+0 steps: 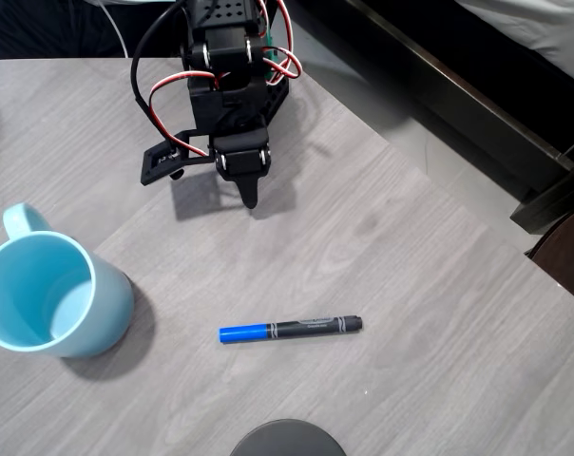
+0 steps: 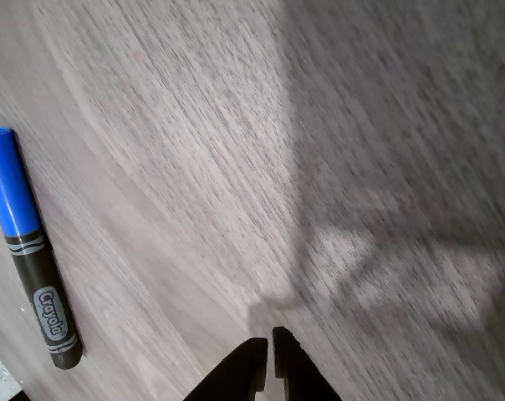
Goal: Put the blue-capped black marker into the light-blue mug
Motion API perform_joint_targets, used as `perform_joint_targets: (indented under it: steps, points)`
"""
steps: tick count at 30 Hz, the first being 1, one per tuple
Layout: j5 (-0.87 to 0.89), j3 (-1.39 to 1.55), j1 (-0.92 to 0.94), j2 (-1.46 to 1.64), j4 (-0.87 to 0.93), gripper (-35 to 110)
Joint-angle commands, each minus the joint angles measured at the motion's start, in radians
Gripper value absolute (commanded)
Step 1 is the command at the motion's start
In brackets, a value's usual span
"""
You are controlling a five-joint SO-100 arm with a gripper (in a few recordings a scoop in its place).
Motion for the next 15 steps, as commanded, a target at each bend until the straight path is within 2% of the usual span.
perform_joint_targets:
  steps: [1, 8, 15]
  points:
    - [-0.005, 0.005, 0.006, 0.026, 0.011, 0]
    - [-0.006, 0.005, -0.078, 0.026, 0.005, 0]
    - [-0.012, 0.005, 0.169, 0.025, 0.009, 0]
